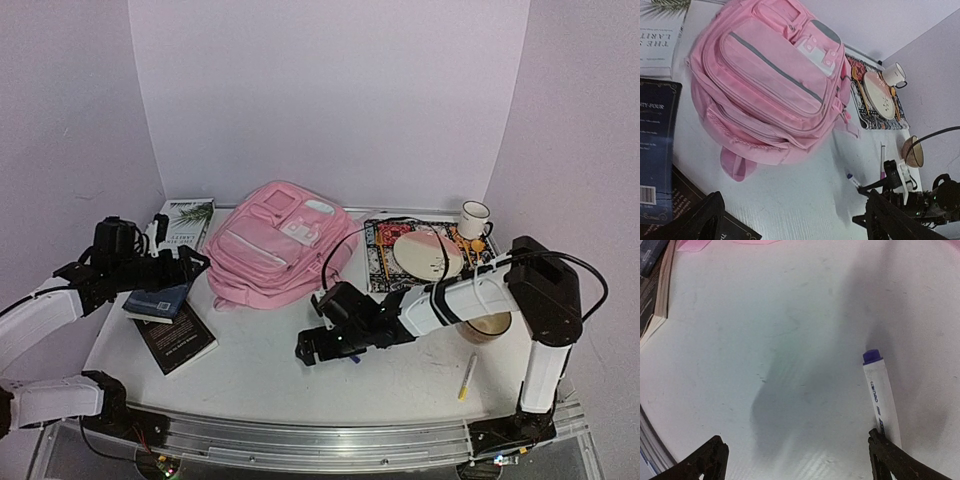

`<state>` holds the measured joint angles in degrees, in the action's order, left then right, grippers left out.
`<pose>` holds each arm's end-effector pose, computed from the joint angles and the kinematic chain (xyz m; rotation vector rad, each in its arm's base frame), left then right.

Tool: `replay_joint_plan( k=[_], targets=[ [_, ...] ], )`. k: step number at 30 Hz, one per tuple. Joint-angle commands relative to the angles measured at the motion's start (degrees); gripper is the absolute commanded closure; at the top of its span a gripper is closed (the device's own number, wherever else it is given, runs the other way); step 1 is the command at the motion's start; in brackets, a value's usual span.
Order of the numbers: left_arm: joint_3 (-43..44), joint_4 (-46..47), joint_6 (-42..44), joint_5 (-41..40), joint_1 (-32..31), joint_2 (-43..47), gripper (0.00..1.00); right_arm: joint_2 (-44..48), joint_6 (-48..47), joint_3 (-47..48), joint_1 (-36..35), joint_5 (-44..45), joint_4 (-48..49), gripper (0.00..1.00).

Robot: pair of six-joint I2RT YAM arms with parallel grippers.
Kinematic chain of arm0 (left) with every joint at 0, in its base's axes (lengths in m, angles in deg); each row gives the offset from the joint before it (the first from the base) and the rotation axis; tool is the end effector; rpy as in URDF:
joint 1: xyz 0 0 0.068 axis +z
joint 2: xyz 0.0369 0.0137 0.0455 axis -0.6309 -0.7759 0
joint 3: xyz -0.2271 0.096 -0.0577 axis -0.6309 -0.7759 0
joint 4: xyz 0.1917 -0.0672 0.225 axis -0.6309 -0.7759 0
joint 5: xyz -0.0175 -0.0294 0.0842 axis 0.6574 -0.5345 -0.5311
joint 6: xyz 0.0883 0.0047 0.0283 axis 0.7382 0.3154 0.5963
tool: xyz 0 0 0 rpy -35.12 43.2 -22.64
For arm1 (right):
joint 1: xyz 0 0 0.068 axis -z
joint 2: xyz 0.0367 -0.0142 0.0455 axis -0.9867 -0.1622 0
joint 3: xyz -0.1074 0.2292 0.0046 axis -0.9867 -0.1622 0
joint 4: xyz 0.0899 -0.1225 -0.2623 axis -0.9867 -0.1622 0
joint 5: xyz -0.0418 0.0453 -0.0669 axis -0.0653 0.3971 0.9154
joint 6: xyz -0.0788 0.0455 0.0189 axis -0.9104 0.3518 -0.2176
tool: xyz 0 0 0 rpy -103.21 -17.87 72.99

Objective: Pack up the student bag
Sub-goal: Pick up the student bag from the center of the board.

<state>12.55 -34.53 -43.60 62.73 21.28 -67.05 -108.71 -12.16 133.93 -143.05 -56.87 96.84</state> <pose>0.2782 -0.1158 0.2047 0.0234 2.1855 -0.7735 0.2171 0.4137 0.0745 -0.4672 2.3013 0.9580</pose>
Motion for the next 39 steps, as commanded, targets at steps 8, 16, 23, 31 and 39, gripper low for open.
replay_joint_plan(
  k=[8,16,23,31,39],
  targets=[
    [5.3,0.43,-5.33,-9.23,-5.2,-10.26,0.01,9.32,1.54,-11.67,5.92,8.57,-6.55,0.02],
    [11.48,2.57,-7.55,-12.77,-5.07,-21.74,0.01,15.15,3.81,-16.58,8.39,12.29,-6.63,0.02],
    [18.24,2.7,-9.11,-16.53,-4.54,-33.88,0.03,22.0,-2.55,-18.33,8.34,6.65,-0.2,0.02],
    [19.8,4.04,-12.09,-13.91,-4.06,-41.67,0.22,27.42,-6.62,-18.11,8.37,2.86,1.32,0.02],
    [16.57,9.77,-18.13,-6.72,-4.3,-43.02,0.66,28.87,-7.63,-17.73,8.35,2.8,2.72,0.02]
  ],
)
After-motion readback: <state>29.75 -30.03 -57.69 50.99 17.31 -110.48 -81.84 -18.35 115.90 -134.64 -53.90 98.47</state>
